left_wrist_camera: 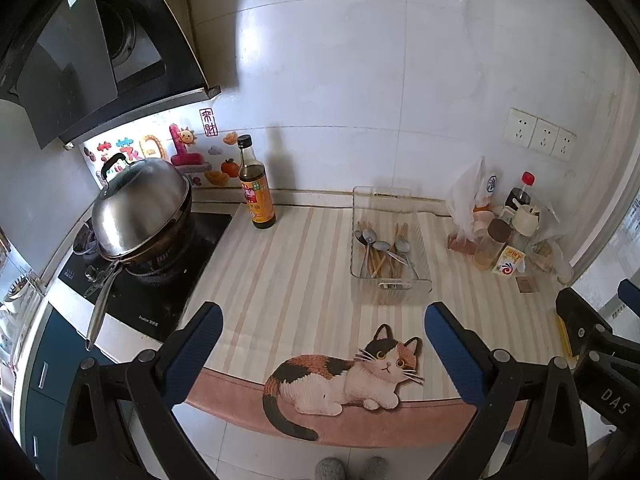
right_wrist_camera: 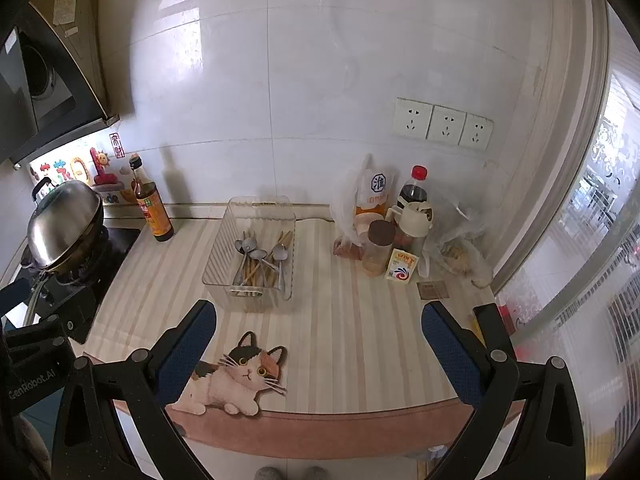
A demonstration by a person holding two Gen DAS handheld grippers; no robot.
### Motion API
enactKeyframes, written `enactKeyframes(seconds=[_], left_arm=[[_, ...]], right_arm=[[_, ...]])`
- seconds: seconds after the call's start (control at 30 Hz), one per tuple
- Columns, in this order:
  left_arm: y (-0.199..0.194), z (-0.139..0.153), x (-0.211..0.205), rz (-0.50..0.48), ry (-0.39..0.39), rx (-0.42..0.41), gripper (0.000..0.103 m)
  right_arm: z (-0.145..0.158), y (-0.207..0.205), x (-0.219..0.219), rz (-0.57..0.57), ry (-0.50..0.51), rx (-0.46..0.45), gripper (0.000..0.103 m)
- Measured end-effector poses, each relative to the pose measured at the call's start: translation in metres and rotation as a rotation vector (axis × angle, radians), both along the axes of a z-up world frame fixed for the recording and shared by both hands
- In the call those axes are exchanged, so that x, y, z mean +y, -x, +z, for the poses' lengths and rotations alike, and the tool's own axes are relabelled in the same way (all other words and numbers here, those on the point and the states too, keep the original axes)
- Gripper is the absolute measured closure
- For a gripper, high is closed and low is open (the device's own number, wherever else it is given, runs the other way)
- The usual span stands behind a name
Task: Organize utensils
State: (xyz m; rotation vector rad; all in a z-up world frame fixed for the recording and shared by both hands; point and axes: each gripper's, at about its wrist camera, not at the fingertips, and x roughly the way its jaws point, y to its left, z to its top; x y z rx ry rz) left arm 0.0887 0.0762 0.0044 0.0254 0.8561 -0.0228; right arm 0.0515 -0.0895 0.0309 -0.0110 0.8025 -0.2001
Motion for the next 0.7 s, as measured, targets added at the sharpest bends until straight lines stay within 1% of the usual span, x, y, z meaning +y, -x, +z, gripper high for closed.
enactKeyframes(seconds=[0.7], left_arm=[[0.0040, -0.0002, -0.0011, 0.000, 0.001, 0.003, 0.000]], right_arm=[[-0.0014, 0.0046, -0.0014, -0.005, -0.003, 0.002, 0.000]])
